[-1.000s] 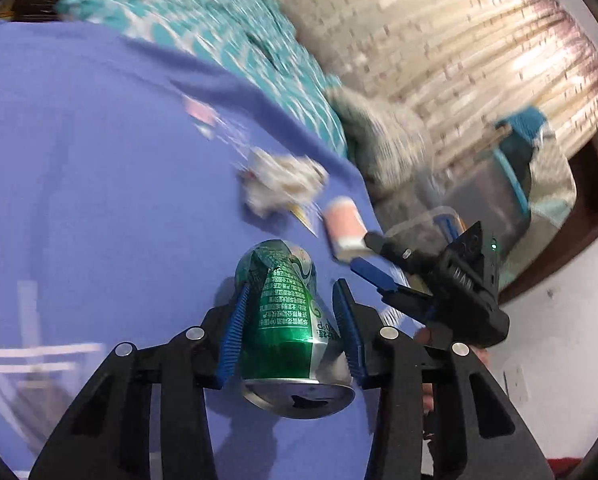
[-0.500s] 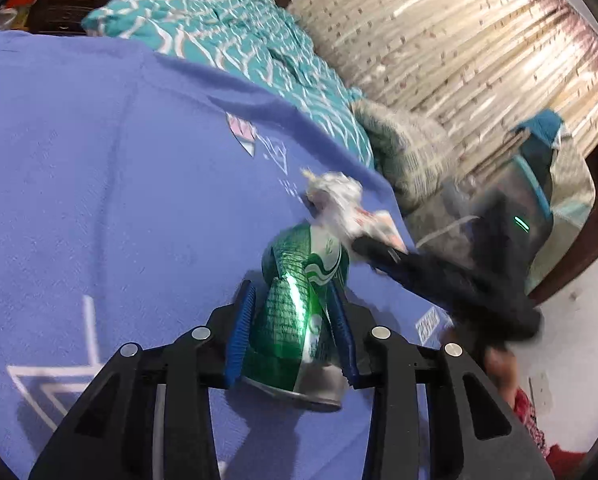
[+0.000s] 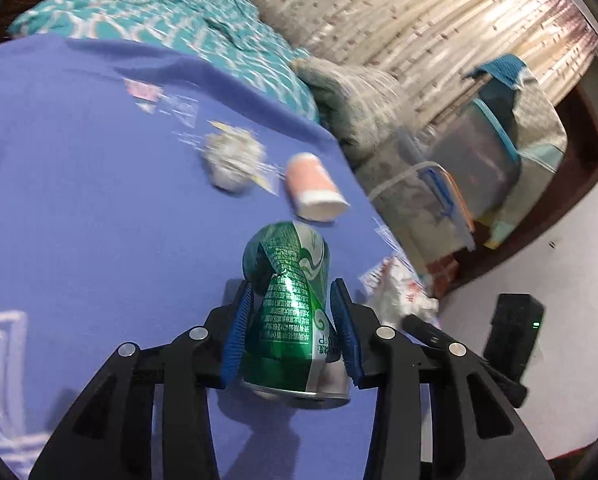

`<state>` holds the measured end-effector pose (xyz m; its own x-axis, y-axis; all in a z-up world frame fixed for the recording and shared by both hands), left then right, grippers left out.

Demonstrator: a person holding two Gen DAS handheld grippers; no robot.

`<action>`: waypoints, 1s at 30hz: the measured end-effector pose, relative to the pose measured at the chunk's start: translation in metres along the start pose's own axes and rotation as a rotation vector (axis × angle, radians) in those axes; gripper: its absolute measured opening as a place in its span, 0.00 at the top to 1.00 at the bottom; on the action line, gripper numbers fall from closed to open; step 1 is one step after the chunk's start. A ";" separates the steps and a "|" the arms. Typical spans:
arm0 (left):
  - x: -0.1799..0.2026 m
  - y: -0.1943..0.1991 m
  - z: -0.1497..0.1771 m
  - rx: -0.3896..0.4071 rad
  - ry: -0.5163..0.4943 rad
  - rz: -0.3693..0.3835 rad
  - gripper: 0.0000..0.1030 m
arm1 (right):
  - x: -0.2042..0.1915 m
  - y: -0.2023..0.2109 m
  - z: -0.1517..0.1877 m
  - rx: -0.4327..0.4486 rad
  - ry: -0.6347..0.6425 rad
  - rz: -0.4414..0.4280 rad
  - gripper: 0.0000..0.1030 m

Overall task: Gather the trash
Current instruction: 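Carry the can and wrapper to the beige bin and open both tools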

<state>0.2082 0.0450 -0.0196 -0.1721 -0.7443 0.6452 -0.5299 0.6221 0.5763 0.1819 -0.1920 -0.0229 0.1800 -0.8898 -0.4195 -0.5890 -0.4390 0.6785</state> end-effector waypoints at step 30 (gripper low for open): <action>0.137 -0.147 -0.006 -0.263 -0.318 -0.202 0.43 | 0.173 0.078 -0.013 0.196 -0.317 -0.057 0.75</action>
<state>0.2678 -0.1468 -0.0126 -0.3550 -0.8690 0.3447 -0.3576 0.4669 0.8088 0.1770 -0.3821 -0.0350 -0.0178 -0.7682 -0.6400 -0.7304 -0.4272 0.5330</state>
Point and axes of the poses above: each gripper's, at about its wrist camera, not at the fingertips, and y roughly against the way its jaws point, x to its right, z to its underside, the point moved 4 cm from there along -y, roughly the way its jaws point, and after that the axes turned 1 degree about x, right-handed, at the moved point
